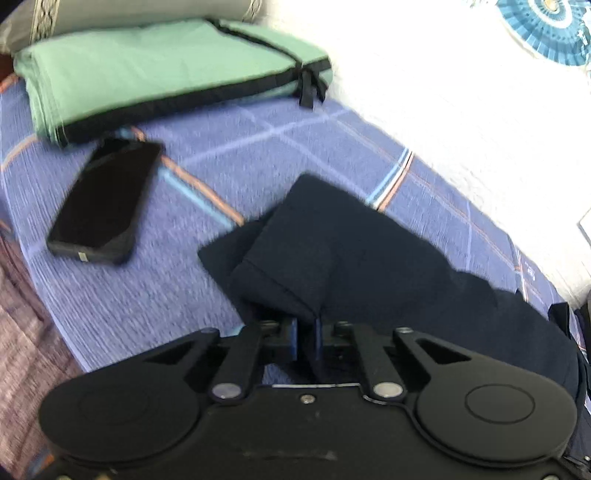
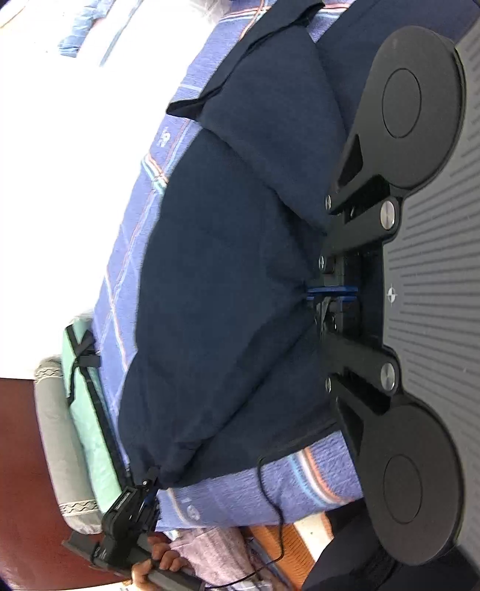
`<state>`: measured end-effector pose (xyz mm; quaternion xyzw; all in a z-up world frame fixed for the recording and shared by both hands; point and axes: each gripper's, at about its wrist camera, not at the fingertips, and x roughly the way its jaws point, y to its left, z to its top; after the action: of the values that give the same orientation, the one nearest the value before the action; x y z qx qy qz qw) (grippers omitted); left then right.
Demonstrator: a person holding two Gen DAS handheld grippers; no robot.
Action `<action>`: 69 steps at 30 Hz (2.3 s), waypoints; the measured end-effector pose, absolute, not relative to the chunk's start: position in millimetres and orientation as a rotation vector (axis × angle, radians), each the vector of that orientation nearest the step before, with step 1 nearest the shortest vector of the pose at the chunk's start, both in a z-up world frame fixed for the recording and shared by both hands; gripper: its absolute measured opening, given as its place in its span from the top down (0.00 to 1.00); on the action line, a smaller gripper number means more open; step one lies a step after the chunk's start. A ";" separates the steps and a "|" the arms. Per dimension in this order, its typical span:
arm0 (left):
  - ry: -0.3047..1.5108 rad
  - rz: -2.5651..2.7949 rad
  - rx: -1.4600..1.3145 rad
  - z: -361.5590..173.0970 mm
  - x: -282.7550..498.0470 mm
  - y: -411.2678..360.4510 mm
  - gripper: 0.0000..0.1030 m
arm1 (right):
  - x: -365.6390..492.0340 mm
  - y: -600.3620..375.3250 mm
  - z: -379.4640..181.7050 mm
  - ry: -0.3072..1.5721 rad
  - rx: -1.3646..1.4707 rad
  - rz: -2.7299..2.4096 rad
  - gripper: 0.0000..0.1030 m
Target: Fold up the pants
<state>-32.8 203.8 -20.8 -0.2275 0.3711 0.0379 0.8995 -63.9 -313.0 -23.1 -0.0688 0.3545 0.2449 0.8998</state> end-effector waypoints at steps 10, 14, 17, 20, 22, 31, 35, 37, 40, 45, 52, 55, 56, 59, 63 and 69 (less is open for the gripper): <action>0.796 0.131 -0.441 -32.7 -34.7 220.1 0.91 | -106.7 -294.6 -26.7 0.831 -0.172 0.621 0.99; 0.788 0.132 -0.412 -39.3 -39.1 217.9 0.82 | -102.7 -295.5 -35.5 0.835 -0.117 0.602 0.83; 0.759 0.164 -0.398 -25.2 -47.2 222.6 0.69 | -103.8 -306.1 -23.6 0.834 -0.104 0.626 0.49; 0.698 0.144 -0.403 1.0 -62.3 221.9 0.69 | -103.9 -327.7 -3.8 0.783 -0.047 0.600 0.35; 0.659 0.105 -0.369 18.2 -66.0 210.9 0.69 | -98.7 -343.1 8.5 0.738 0.002 0.539 0.33; 0.714 -0.259 -0.189 19.0 -41.9 99.2 0.69 | -48.2 -380.3 3.2 0.642 0.069 0.155 0.33; 0.727 -0.369 -0.140 18.7 -26.6 53.5 0.69 | -16.6 -391.6 -5.7 0.611 0.073 0.077 0.32; 0.711 -0.401 -0.102 22.1 -16.8 35.3 0.68 | -6.4 -399.9 -10.5 0.621 0.065 0.041 0.29; 0.693 -0.416 -0.024 23.4 11.5 7.1 0.68 | 11.7 -406.5 -13.9 0.638 0.096 0.044 0.27; 0.743 -0.439 0.050 6.8 70.2 -28.3 0.58 | 34.5 -401.7 -18.3 0.636 0.068 0.073 0.12; 0.817 -0.486 0.117 -15.2 95.4 -57.2 0.53 | 82.3 -396.0 -32.3 0.674 0.037 0.112 0.12; 0.854 -0.492 0.145 -20.5 105.6 -62.7 0.88 | 97.9 -394.6 -37.3 0.710 0.003 0.134 0.89; 0.859 -0.490 0.125 -20.5 109.8 -60.9 0.88 | 101.2 -397.6 -34.5 0.721 0.002 0.140 0.98; 0.862 -0.473 0.062 -19.4 120.2 -55.4 0.88 | 90.3 -417.8 -6.8 0.635 0.010 0.110 1.00; 0.884 -0.450 0.046 -29.0 127.1 -56.4 0.88 | 48.4 -463.6 39.2 0.514 0.020 -0.005 1.00; 0.865 -0.440 0.048 -31.5 120.5 -58.4 0.81 | -64.9 -536.9 70.7 0.420 0.110 -0.243 1.00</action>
<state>120.5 -58.4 -31.5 0.0233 0.4159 -0.2116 0.8842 -64.9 -536.9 70.7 0.0546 0.2080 -0.1201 0.9692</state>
